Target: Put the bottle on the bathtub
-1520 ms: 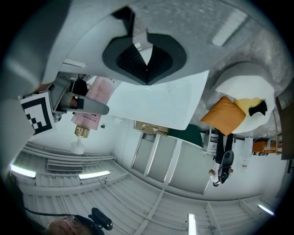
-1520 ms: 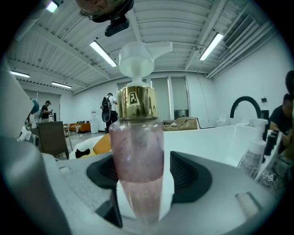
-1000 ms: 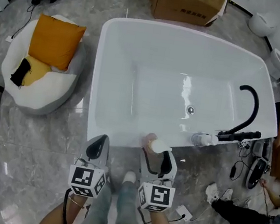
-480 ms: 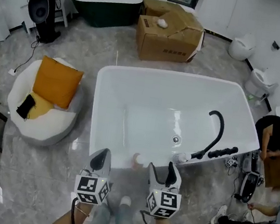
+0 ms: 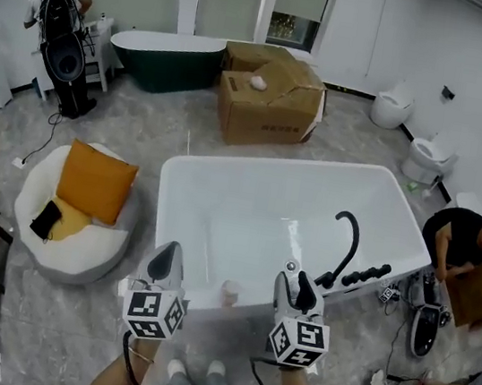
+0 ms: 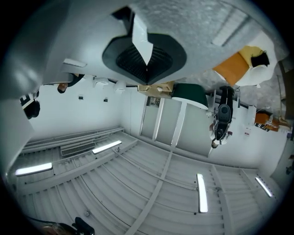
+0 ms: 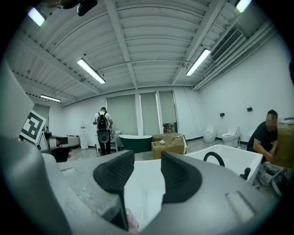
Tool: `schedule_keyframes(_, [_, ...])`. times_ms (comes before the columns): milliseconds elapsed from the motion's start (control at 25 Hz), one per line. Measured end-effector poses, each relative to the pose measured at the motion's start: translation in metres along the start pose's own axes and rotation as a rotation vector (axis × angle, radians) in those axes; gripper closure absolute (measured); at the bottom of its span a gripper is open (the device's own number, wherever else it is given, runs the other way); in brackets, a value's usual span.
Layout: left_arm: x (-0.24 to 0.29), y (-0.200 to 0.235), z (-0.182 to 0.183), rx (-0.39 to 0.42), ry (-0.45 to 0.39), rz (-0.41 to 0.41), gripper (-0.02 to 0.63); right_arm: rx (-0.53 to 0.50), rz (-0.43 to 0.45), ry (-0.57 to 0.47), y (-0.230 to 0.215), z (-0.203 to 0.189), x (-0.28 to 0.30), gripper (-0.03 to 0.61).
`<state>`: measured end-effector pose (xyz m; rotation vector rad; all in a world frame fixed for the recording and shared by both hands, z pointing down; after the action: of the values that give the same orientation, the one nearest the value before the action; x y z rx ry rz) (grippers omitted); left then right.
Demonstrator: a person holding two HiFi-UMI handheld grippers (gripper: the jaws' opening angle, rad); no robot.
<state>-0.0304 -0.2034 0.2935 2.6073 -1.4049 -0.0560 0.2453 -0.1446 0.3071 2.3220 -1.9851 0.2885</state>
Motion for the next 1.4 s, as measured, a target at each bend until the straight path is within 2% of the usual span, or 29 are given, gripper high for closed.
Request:
schedule_keyframes(240, [0.008,-0.001,0.018,0.014,-0.025,-0.026,0.606,-0.025,-0.067,-0.087,-0.009,0.029,-0.001,0.543])
schedule_keyframes(320, [0.012,-0.003,0.021,0.018,-0.026,-0.038,0.606,-0.043,-0.085,-0.102,-0.011,0.036,0.001,0.574])
schedule_keyframes(520, [0.019,-0.008,0.027,0.046,-0.018,-0.073,0.606,-0.081,-0.097,-0.088,-0.014,0.046,0.005,0.575])
schedule_keyframes(720, [0.016,-0.007,0.025,0.069,-0.004,-0.088,0.606,-0.068,-0.126,-0.062,-0.018,0.044,0.006,0.575])
schedule_keyframes(920, [0.012,-0.002,0.023,0.071,0.009,-0.099,0.606,-0.078,-0.156,-0.045,-0.015,0.039,0.003,0.575])
schedule_keyframes(1120, [0.014,-0.002,0.022,0.067,0.009,-0.107,0.606,-0.137,-0.158,-0.049,-0.007,0.038,0.001,0.575])
schedule_keyframes(1400, [0.017,-0.004,0.021,0.067,0.009,-0.125,0.606,-0.126,-0.177,-0.040,-0.006,0.035,0.001,0.575])
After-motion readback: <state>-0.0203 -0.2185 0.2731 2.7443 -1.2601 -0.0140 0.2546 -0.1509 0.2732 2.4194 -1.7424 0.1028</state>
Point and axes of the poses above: the fingertips, and each gripper's own axes: x forward along the fingers, y to its left, z out of its top, the point moved 5 cm from there along -x, backward along the fingers, and after that the axes turned 13 degrees about -z, right-handed, at the moved point
